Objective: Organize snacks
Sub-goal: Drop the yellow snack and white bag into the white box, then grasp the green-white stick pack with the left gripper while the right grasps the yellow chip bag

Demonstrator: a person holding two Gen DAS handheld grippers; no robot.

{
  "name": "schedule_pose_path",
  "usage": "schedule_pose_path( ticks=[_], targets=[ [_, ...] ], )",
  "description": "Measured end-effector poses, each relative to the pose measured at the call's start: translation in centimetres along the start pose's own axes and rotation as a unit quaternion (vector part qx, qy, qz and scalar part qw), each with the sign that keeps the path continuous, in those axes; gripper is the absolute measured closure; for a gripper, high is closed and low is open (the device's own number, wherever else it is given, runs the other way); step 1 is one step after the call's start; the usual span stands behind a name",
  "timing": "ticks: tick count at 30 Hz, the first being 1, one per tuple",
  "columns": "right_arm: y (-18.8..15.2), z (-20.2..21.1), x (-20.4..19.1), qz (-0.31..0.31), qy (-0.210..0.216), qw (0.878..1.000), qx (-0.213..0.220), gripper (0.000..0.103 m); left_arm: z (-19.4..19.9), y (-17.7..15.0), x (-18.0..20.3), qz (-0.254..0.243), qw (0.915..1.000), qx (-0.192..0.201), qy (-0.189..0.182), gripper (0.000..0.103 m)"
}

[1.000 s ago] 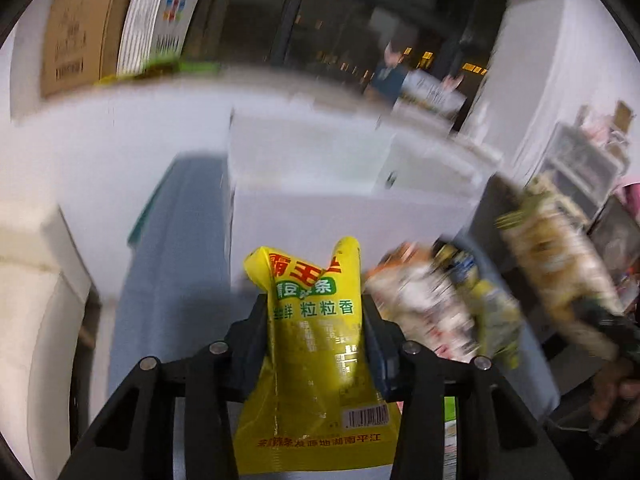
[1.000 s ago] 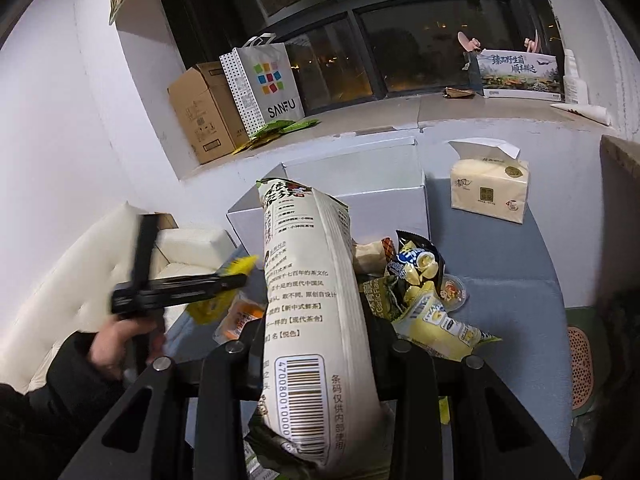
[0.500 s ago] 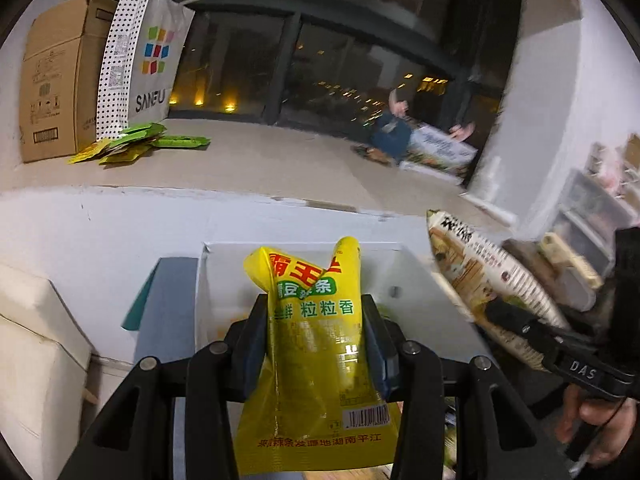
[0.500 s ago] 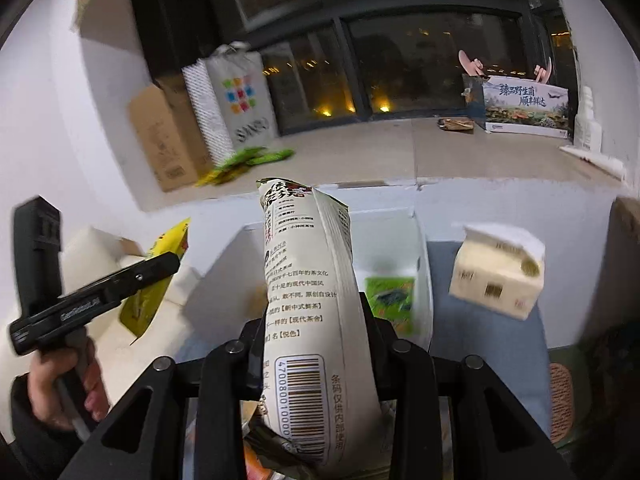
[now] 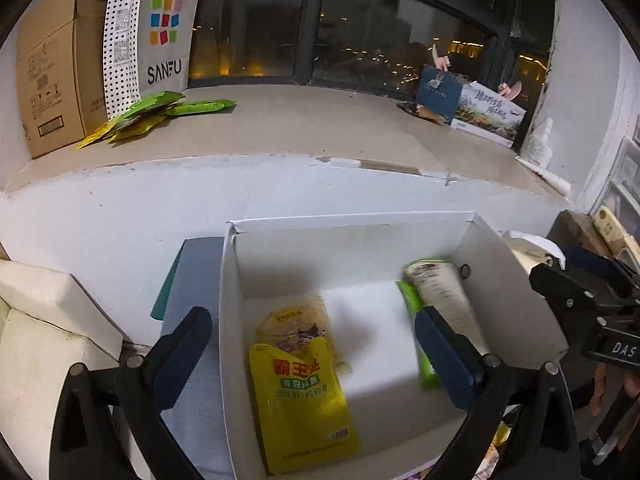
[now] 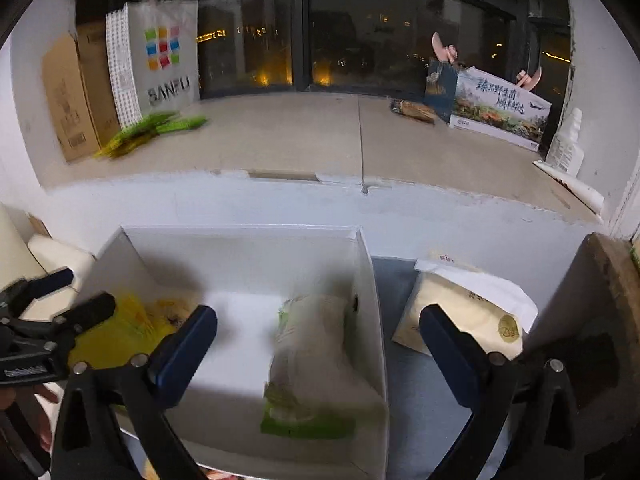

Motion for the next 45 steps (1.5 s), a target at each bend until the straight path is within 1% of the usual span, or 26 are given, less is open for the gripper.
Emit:
schedule_pose_path(
  ticks=[2, 5, 6, 8, 11, 12, 14, 17, 19, 21, 24, 25, 27, 29, 31, 32, 34, 36, 39, 43, 45],
  targets=[
    [0.0, 0.6, -0.1, 0.005, -0.006, 1.000, 0.003, 0.000, 0.9, 0.1, 0.4, -0.005, 1.0000, 0.006, -0.005, 0.000],
    [0.2, 1.8, -0.3, 0.004, 0.003, 1.000, 0.016, 0.000, 2.8, 0.3, 1.0, -0.023, 0.9994, 0.027, -0.001, 0.000],
    [0.3, 2.2, -0.4, 0.002, 0.009, 1.000, 0.018, 0.000, 3.4, 0.2, 1.1, -0.024, 0.9993, 0.030, -0.003, 0.000],
    [0.2, 3.2, -0.5, -0.005, 0.022, 0.999, 0.025, 0.000, 5.1, -0.1, 1.5, -0.028, 0.9987, 0.039, -0.018, 0.000],
    [-0.5, 5.4, -0.6, -0.012, 0.042, 0.998, 0.034, 0.000, 7.8, -1.2, 2.2, -0.044, 0.9968, 0.059, -0.032, 0.000],
    [-0.8, 6.6, -0.7, -0.015, 0.050, 0.998, 0.042, 0.000, 9.2, -2.0, 2.6, -0.053, 0.9954, 0.069, -0.041, 0.000],
    [-1.6, 8.8, -0.8, -0.016, 0.067, 0.996, 0.060, 0.000, 10.9, -3.6, 3.0, -0.065, 0.9937, 0.077, -0.049, 0.000],
    [-3.6, 12.5, -0.7, -0.010, 0.076, 0.994, 0.084, 0.000, 13.1, -6.3, 3.4, -0.071, 0.9917, 0.080, -0.072, 0.000],
    [-5.1, 14.4, -0.7, -0.008, 0.079, 0.993, 0.092, 0.000, 14.6, -8.3, 3.6, -0.067, 0.9910, 0.080, -0.084, 0.000],
    [-7.2, 16.5, -0.6, -0.008, 0.082, 0.991, 0.104, 0.000, 16.1, -10.6, 3.6, -0.061, 0.9897, 0.078, -0.104, 0.000],
    [-10.7, 18.8, -0.5, -0.007, 0.081, 0.991, 0.109, 0.000, 17.5, -13.4, 3.5, -0.045, 0.9891, 0.067, -0.123, 0.000],
    [-12.3, 19.5, -0.4, -0.010, 0.075, 0.991, 0.108, 0.000, 18.0, -14.7, 3.6, -0.047, 0.9887, 0.058, -0.130, 0.000],
    [-14.5, 20.1, 0.0, -0.014, 0.067, 0.992, 0.103, 0.000, 18.7, -16.3, 3.6, -0.049, 0.9888, 0.055, -0.130, 0.000],
    [-17.2, 20.3, 0.2, -0.018, 0.060, 0.994, 0.089, 0.000, 19.1, -18.1, 3.7, -0.043, 0.9893, 0.042, -0.133, 0.000],
    [-19.6, 20.0, 0.4, -0.018, 0.056, 0.996, 0.067, 0.000, 19.4, -19.2, 3.7, -0.045, 0.9895, 0.038, -0.132, 0.000],
    [-20.7, 19.9, 0.5, -0.022, 0.053, 0.997, 0.057, 0.000, 19.6, -19.7, 3.7, -0.047, 0.9903, 0.038, -0.125, 0.000],
    [-22.4, 19.8, 0.6, -0.030, 0.055, 0.997, 0.050, 0.000, 19.7, -20.2, 3.8, -0.048, 0.9911, 0.035, -0.119, 0.000],
    [-23.5, 19.4, 0.6, -0.038, 0.073, 0.996, 0.040, 0.000, 20.0, -20.5, 3.9, -0.047, 0.9906, 0.034, -0.124, 0.000],
    [-24.3, 18.3, 0.8, -0.048, 0.074, 0.996, 0.020, 0.000, 20.4, -20.9, 4.4, -0.053, 0.9902, 0.037, -0.124, 0.000],
    [-24.6, 15.8, 1.4, -0.108, 0.096, 0.989, -0.014, 0.000, 20.4, -21.6, 5.4, -0.063, 0.9882, 0.026, -0.137, 0.000],
    [-24.8, 14.8, 1.6, -0.133, 0.110, 0.985, -0.020, 0.000, 20.4, -22.0, 6.0, -0.077, 0.9870, 0.024, -0.139, 0.000]
  ],
)
Point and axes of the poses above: each gripper's, at about its wrist camera, not at the fingertips, and z roughly against the way its jaws point, x to its right, y to its top, the point moved 7 cm from there along -z, roughly the way its jaws point, and after that the axes turned 8 degrees about z, right-handed, at the moved point
